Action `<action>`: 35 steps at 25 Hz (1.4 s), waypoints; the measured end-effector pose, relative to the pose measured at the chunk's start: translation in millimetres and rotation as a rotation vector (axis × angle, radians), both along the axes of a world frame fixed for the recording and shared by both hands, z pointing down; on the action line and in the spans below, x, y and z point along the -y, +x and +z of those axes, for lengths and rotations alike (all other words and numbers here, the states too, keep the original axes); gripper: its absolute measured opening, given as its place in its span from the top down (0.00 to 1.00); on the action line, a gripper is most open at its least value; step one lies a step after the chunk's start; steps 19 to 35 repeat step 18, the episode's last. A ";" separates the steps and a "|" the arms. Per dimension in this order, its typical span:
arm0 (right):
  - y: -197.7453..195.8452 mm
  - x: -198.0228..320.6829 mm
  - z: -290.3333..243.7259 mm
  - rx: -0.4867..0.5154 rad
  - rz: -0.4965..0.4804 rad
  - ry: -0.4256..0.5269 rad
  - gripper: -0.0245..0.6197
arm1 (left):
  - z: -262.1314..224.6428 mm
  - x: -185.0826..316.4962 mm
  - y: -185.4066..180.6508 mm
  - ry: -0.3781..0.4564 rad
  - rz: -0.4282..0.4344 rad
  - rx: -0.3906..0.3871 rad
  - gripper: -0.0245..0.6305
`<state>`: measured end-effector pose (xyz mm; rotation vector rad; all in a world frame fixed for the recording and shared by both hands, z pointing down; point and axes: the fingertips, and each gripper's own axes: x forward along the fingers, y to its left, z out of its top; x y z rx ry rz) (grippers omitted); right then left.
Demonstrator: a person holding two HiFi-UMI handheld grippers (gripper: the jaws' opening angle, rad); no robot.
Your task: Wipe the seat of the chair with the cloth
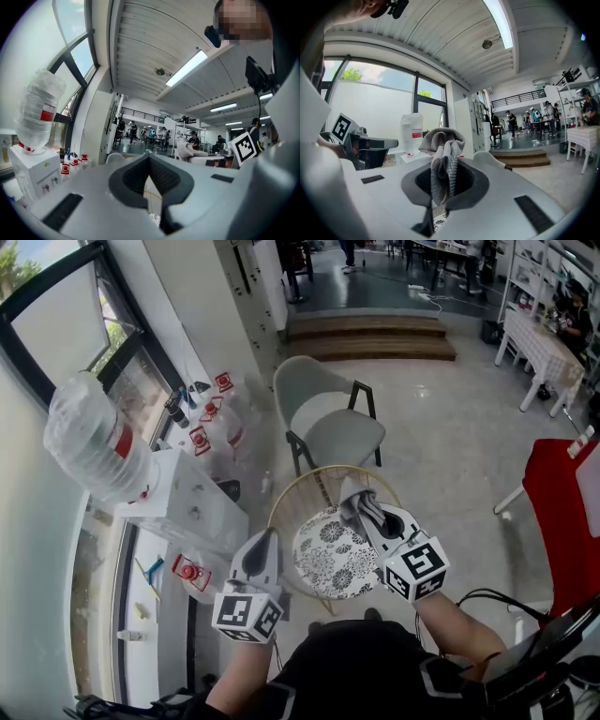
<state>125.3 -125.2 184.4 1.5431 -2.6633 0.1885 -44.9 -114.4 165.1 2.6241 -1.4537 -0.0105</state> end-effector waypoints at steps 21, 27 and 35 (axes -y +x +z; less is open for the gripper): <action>3.3 -7.5 -5.1 0.005 0.014 -0.003 0.93 | -8.5 -15.6 -3.6 0.014 -0.011 -0.004 0.95; 3.3 -7.5 -5.1 0.005 0.014 -0.003 0.93 | -8.5 -15.6 -3.6 0.014 -0.011 -0.004 0.95; 3.3 -7.5 -5.1 0.005 0.014 -0.003 0.93 | -8.5 -15.6 -3.6 0.014 -0.011 -0.004 0.95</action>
